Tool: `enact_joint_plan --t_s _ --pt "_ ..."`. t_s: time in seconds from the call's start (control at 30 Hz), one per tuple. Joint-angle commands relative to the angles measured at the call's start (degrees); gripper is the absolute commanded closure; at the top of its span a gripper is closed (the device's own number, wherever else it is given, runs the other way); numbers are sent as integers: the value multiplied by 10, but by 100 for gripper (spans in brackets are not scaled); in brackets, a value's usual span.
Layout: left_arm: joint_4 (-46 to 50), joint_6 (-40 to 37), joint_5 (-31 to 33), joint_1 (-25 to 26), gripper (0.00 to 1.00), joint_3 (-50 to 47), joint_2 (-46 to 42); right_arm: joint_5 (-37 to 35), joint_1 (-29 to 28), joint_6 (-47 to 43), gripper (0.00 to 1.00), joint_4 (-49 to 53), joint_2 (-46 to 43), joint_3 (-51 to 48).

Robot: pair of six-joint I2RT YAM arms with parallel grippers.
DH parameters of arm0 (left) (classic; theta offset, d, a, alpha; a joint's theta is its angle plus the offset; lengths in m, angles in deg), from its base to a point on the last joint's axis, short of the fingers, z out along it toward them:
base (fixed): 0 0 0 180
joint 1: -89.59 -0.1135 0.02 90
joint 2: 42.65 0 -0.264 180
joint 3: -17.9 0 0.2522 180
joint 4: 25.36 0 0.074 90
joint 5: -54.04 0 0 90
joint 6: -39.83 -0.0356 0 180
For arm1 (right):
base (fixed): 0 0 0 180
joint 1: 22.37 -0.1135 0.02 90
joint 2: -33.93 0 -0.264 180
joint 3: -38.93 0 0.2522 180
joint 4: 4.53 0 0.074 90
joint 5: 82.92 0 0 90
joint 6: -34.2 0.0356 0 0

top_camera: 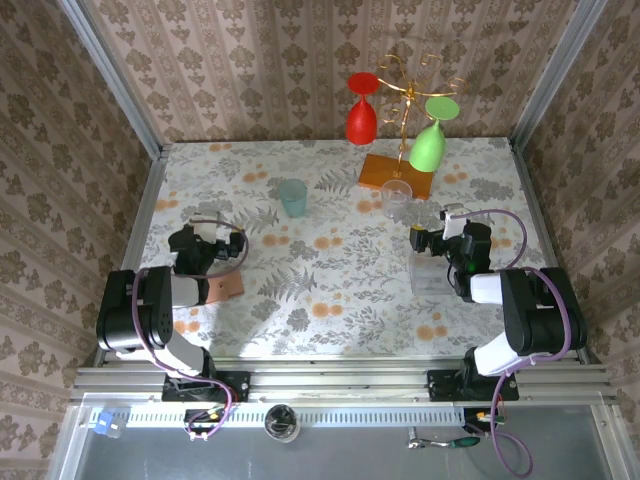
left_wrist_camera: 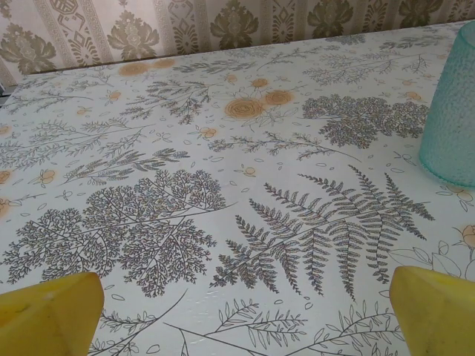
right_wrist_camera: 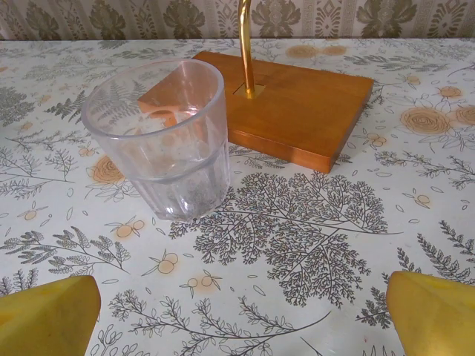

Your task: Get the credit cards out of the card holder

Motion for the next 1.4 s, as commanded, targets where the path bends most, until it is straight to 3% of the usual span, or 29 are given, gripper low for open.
enact_joint_plan --t_s 0.0,1.07,1.37 --pt "-10 -9 -10 -1 0 -3 0 7 0 -11 0 -17 2 -3" --pt "-10 9 -11 -15 0 1 2 7 1 -10 0 -17 2 -3" --pt "-16 12 29 -6 0 -9 -11 5 0 -10 0 -12 -5 -1"
